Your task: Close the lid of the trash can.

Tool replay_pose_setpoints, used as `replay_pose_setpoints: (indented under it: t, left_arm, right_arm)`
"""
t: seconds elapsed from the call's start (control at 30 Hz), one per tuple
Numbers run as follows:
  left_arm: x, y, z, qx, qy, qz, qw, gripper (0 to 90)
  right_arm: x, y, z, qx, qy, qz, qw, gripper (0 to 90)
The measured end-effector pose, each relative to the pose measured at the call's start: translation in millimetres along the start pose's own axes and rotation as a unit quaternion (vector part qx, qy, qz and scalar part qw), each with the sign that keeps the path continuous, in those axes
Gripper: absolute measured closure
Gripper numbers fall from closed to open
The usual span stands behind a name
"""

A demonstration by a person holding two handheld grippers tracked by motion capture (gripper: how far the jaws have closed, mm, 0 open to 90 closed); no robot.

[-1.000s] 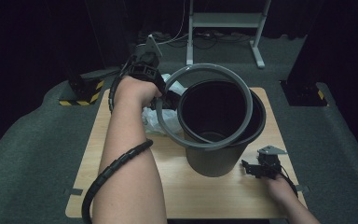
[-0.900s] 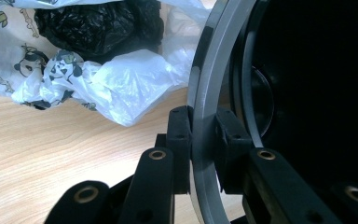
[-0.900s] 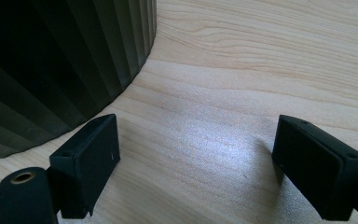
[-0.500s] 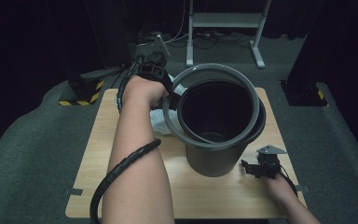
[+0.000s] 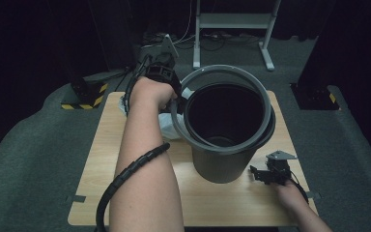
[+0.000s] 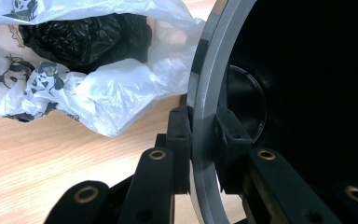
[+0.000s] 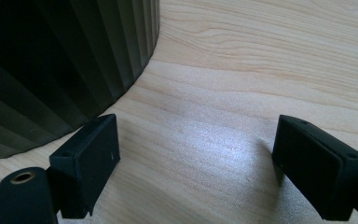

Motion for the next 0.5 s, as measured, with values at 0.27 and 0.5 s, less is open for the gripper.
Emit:
replay_pose_setpoints:
  t: [0.27,0.5]
  left_arm:
    - [-3.1,-0.3,-4.4,-0.007,0.001,0.000,1.0000,77.7]
    - [-8.5,0.0,-9.8,-0.008,0.001,-0.001,1.0000,77.7]
  right_arm:
    - [0.0,0.0,0.0,0.001,0.000,0.000,1.0000,14.4]
    - [0.0,0.0,0.0,0.001,0.000,0.000,1.0000,14.4]
Point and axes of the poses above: each handheld gripper's, and its own axes: x roughly backward along the jaws, y roughly out of its top, z roughly to its left, the point moved 9 cm from there along -x, roughly forward along the jaws
